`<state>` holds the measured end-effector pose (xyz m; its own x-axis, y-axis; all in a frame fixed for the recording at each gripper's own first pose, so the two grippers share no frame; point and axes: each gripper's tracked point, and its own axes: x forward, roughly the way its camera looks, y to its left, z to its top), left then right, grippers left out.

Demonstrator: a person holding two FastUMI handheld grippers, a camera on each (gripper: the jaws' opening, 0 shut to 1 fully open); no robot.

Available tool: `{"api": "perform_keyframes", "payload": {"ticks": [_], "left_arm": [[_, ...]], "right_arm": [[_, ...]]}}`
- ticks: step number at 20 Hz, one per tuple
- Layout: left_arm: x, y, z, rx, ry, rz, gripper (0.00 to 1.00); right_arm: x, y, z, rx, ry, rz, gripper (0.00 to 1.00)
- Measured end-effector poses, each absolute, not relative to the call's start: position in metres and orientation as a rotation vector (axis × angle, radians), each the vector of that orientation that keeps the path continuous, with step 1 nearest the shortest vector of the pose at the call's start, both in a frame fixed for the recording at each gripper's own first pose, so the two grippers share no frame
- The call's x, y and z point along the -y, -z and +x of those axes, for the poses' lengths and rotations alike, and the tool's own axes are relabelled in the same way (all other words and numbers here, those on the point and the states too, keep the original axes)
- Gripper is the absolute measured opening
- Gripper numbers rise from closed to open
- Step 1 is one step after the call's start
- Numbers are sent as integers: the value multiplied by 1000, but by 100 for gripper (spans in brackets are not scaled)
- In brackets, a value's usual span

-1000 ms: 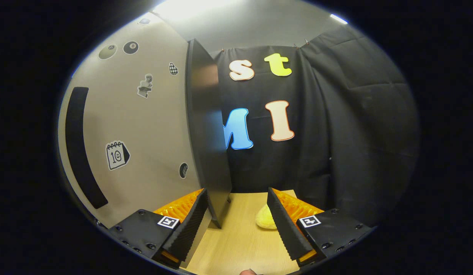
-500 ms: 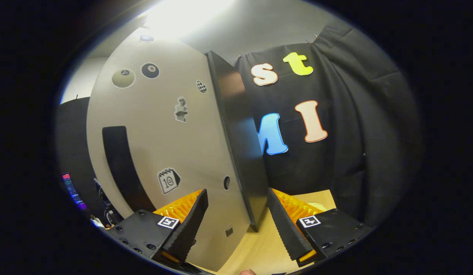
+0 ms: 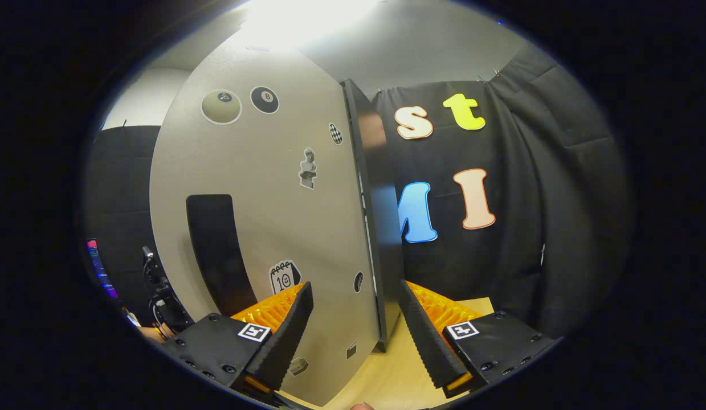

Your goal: Open the cabinet door with the right hand, grasp the bottle in the cabinet with the left hand and place it on the coaster, then close the cabinet door with the right hand.

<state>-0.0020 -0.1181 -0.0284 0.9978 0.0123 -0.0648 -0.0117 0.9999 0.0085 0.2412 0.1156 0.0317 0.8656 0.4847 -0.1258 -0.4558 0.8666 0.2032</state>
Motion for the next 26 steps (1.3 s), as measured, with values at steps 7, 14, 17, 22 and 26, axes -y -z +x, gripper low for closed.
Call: {"api": "perform_keyframes", "payload": {"ticks": [7, 14, 17, 22, 26], "left_arm": [[85, 26, 17, -52, 42, -10, 81], [35, 32, 24, -59, 34, -23, 78], [14, 30, 22, -53, 28, -14, 78], [-19, 29, 16, -42, 2, -8, 78], [-43, 34, 9, -50, -24, 6, 78]], "right_arm": [[-171, -35, 226, -171, -503, 144, 96], [-222, -35, 228, -154, -518, 139, 96], [-239, -36, 230, -133, -505, 135, 96], [-256, -22, 251, -135, -423, 99, 96], [-273, -15, 267, -132, -414, 138, 96]]}}
